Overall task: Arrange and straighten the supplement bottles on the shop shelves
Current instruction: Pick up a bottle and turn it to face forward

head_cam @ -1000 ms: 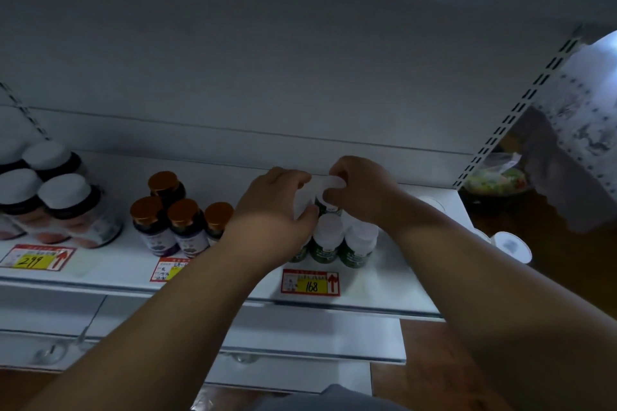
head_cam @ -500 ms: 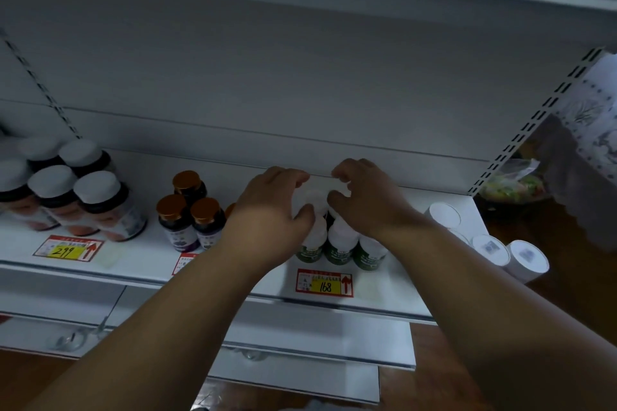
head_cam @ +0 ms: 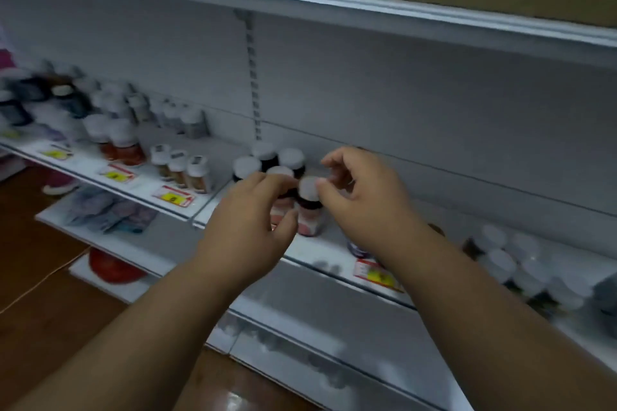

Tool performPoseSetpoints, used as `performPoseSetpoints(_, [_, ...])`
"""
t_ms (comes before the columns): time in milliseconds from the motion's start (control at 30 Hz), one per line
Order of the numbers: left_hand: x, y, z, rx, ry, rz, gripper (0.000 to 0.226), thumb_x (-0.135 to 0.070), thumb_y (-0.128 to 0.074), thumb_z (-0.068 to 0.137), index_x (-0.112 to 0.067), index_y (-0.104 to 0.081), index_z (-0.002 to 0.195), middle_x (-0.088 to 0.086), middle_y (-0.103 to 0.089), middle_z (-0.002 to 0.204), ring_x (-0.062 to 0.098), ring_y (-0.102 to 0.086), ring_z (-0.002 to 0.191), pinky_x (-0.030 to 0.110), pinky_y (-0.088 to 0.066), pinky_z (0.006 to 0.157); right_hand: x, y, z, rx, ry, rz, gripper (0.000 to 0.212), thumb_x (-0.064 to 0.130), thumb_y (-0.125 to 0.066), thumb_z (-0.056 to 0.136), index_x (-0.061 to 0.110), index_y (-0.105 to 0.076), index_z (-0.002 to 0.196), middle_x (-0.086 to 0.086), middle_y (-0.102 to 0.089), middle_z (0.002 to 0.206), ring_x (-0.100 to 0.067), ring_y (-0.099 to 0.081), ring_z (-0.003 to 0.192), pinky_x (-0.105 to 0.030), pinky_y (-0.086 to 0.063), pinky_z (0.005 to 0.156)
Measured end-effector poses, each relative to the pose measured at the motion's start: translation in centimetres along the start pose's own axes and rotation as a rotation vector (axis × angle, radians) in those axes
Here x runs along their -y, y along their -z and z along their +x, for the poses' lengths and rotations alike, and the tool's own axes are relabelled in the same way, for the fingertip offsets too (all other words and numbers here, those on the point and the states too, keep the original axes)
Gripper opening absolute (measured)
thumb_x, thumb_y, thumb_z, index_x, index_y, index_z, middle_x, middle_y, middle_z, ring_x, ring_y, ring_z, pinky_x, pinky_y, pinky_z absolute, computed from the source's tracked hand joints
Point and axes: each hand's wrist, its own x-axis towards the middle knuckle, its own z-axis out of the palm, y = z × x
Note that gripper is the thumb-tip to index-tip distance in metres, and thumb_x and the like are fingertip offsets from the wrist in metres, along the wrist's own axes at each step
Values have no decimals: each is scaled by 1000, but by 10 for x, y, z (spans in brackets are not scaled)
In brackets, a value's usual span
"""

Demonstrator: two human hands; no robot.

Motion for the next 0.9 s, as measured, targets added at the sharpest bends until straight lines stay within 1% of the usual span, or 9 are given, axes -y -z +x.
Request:
performPoseSetpoints(133, [81,67,-26,-27,77,62,34,-33,-60,87,-32,-58,121,-11,-59,109,11,-54,100,32,-46,82,71,-84,26,74,43,166,17,34,-60,82,27,-60,98,13,-53,88,-11,-58,81,-38,-56,71])
performPoseSetpoints(200, [115,92,-35,-50,132,62,34,-34,-60,87,-33,-58,120,-12,-58,109,8,-53,101,32,-47,84,101,-117,38,88,93,175,16,34,-61,82,27,-61,96,14,-53,89,-5,-57,80,-32,-53,74])
performPoseSetpoints(267, [142,111,-38,-59,171,66,34,-35,-59,87,-34,-57,121,-13,-57,110,7,-53,102,29,-46,85,123,-142,53,96,120,160,14,35,-63,83,32,-60,96,16,-53,93,1,-56,80,-26,-50,73])
performPoseSetpoints(367, [180,123,-30,-66,197,57,35,-37,-58,88,-37,-56,123,-14,-52,117,8,-53,106,29,-46,87,141,-175,78,124,113,175,14,38,-61,82,34,-60,96,20,-51,99,3,-56,82,-26,-52,72])
performPoseSetpoints(533, [234,123,9,-80,212,6,35,-38,-58,88,-43,-52,122,-18,-51,112,0,-52,96,27,-48,79,138,-219,131,139,105,145,15,37,-63,83,35,-58,96,18,-53,99,3,-57,81,-28,-52,73])
performPoseSetpoints(633, [265,122,41,-78,216,23,43,-40,-58,87,-37,-48,128,-16,-55,114,-2,-50,90,24,-45,75,128,-242,175,145,54,86,18,45,-58,82,38,-56,99,16,-57,95,2,-56,81,-26,-49,69])
performPoseSetpoints(700, [284,124,61,-83,216,13,46,-41,-59,86,-34,-47,130,-14,-56,115,-5,-46,90,22,-41,77,122,-257,207,166,13,10,19,47,-57,80,40,-54,98,14,-55,96,-1,-56,80,-25,-46,65])
performPoseSetpoints(800, [308,128,88,-59,203,11,49,-44,-57,85,-32,-46,131,-11,-57,113,-4,-45,92,23,-42,79,112,-285,246,226,-47,-64,29,42,-61,84,35,-57,112,3,-53,110,-15,-59,89,-26,-43,74])
performPoseSetpoints(900, [330,130,114,-23,194,-7,49,-48,-52,83,-32,-44,129,-9,-58,112,8,-54,95,32,-49,80,99,-310,273,253,-91,-133,44,39,-63,86,25,-55,127,-5,-53,120,-21,-58,100,-24,-38,79])
